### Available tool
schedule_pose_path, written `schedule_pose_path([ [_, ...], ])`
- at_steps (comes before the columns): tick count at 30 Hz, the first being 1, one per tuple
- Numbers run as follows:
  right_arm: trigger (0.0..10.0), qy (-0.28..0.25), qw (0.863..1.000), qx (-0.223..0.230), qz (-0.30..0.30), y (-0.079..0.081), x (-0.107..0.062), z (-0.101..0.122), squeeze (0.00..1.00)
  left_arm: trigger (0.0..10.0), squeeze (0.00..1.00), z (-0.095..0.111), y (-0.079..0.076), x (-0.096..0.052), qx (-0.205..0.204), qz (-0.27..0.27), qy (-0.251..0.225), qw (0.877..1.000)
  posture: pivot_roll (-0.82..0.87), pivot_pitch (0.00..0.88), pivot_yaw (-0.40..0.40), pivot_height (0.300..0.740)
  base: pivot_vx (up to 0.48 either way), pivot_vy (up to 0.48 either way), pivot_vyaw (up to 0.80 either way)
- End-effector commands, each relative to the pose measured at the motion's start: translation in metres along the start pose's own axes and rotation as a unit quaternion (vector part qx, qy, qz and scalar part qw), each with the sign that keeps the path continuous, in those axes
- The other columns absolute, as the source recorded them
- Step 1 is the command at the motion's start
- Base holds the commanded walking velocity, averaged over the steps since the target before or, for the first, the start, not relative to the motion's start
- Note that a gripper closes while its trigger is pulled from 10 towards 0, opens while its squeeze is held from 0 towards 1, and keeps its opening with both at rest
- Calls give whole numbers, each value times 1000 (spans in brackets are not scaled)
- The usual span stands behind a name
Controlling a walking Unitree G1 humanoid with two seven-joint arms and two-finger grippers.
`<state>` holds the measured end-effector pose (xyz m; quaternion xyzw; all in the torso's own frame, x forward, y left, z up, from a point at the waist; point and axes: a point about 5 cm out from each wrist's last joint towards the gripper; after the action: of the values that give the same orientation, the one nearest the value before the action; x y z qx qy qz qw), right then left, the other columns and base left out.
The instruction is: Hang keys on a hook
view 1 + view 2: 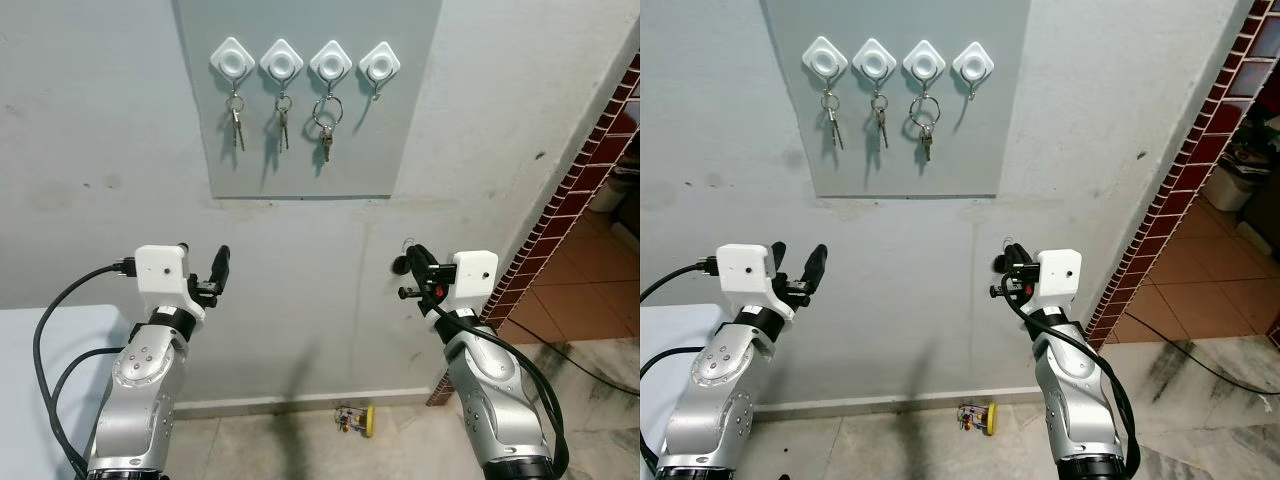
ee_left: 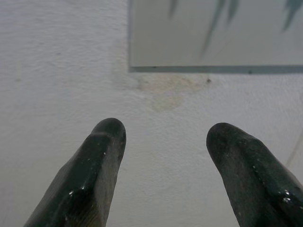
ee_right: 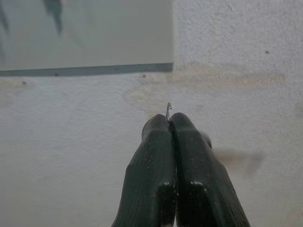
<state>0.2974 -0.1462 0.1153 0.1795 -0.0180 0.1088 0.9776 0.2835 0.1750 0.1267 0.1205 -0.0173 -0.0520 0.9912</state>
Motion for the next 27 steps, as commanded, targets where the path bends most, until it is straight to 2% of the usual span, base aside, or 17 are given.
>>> schedule_pose_path([
  [1, 10000, -14, 1000, -4, -4, 1, 5, 8, 0, 10000, 0, 9, -1, 3, 25, -10, -18, 999, -106, 28, 6, 740, 0, 0, 0],
  [5, 10000, -12, 1000, 2, -7, 0, 6, 8, 0, 10000, 0, 12, 0, 4, 38, -11, -24, 999, -103, 31, 7, 740, 0, 0, 0],
  [8, 10000, -11, 1000, 6, -8, 1, 8, 9, 0, 10000, 0, 16, -1, 6, 64, -21, -34, 997, -104, 34, 6, 740, 0, 0, 0],
  [10, 10000, -12, 1000, 8, -7, 1, 8, 9, 0, 10000, 0, 16, -2, 6, 61, -22, -34, 997, -104, 34, 7, 740, 0, 0, 0],
  [11, 10000, -21, 1000, 21, -6, 1, 8, 12, 0, 10000, 0, 15, -2, 6, 58, -22, -33, 998, -105, 35, 10, 740, 0, 0, 0],
  [13, 10000, -55, 992, 89, -68, -17, 6, 21, 0, 10000, 0, 15, -4, 5, 57, -23, -32, 998, -106, 34, 13, 740, 0, 0, 0],
  [14, 10000, -68, 992, 72, -74, -23, 4, 25, 0, 10000, 0, 15, -5, 5, 59, -23, -31, 998, -107, 36, 13, 740, 0, 0, 0],
  [17, 10000, -64, 993, 55, -80, -26, 2, 24, 0, 10000, 0, 14, -6, 5, 63, -25, -30, 997, -112, 36, 17, 740, 0, 0, 0],
  [21, 10000, -76, 988, 63, -119, -38, -1, 26, 0, 10000, 0, 15, -9, 6, 80, -31, -35, 996, -119, 38, 22, 740, 0, 0, 0],
  [24, 10000, -75, 990, 59, -106, -36, 0, 27, 0, 10000, 0, 15, -10, 7, 79, -33, -36, 996, -121, 38, 25, 740, 0, 0, 0],
  [27, 10000, -68, 994, 38, -80, -26, 2, 24, 0, 10000, 0, 17, -10, 9, 79, -38, -41, 995, -122, 37, 27, 740, 0, 0, 0],
])
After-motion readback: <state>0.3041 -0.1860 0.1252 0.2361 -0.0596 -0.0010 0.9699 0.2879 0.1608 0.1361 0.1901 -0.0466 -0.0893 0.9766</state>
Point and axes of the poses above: a point about 5 cm out from each wrist's last joint towards the gripper, its own x axis pointing out of the wrist towards the gripper, its own z axis along the axis of the wrist's last joint, y = z × x, and after that the axes turned 14 degrees about x, right-handed
